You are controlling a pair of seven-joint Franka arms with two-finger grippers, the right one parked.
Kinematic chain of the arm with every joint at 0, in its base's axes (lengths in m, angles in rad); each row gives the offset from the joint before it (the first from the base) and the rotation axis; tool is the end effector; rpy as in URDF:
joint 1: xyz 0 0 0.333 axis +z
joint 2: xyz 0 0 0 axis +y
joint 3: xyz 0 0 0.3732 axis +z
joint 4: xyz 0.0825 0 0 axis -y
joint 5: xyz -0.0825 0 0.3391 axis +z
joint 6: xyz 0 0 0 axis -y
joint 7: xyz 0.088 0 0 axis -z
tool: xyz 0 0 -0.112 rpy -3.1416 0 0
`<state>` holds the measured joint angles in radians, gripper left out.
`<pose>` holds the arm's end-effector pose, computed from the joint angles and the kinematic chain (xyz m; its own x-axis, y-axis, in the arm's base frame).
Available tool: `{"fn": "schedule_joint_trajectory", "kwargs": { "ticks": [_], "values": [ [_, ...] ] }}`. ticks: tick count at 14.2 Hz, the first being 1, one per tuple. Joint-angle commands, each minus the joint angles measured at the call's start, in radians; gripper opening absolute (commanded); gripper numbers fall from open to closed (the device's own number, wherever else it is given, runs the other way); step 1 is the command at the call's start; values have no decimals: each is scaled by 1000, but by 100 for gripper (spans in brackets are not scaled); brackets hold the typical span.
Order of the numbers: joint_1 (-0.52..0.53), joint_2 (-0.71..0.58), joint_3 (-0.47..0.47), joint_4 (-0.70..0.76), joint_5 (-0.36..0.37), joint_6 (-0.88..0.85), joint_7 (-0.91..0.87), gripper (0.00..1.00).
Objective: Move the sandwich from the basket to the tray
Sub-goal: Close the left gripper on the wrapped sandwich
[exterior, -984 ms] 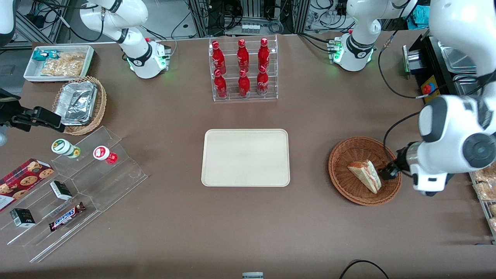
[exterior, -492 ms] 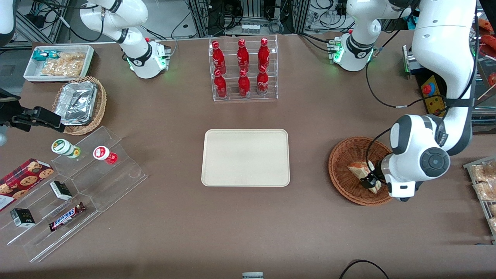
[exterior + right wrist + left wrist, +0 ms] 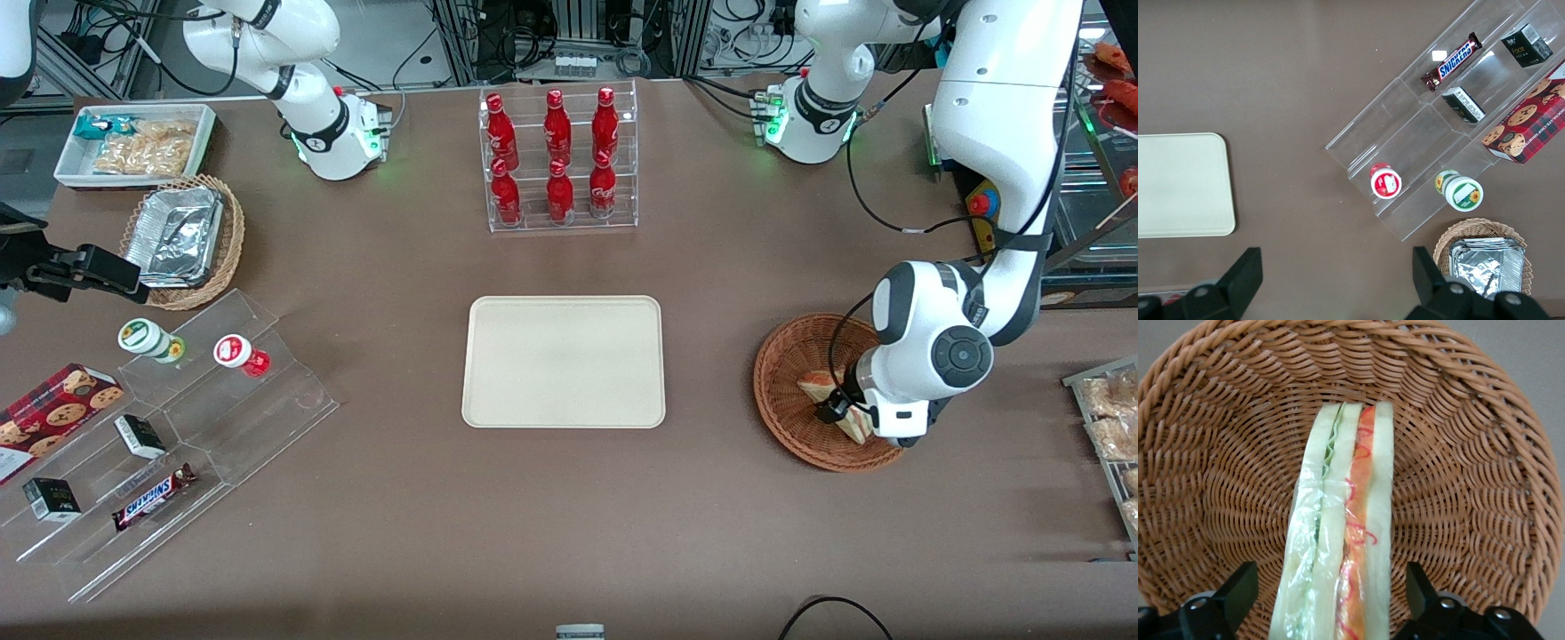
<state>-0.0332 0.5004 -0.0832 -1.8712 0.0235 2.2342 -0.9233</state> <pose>0.6151 -0.0656 0.3127 0.6908 0.7161 -0.1001 0.7100 -0.6980 -0.0935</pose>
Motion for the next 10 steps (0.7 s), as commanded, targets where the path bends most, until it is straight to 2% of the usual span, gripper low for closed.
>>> {"fn": "schedule_joint_trajectory", "kwargs": {
  "ticks": [1, 3, 4, 7, 10],
  "values": [
    [3, -20, -1, -31, 19, 28, -22, 48],
    [1, -22, -1, -19, 18, 22, -23, 26],
    [1, -26, -1, -16, 18, 18, -25, 21],
    [-26, -40, -4, 51, 18, -66, -25, 20],
    [-105, -46, -6, 220, 16, -301, -26, 21]
  ]
}}
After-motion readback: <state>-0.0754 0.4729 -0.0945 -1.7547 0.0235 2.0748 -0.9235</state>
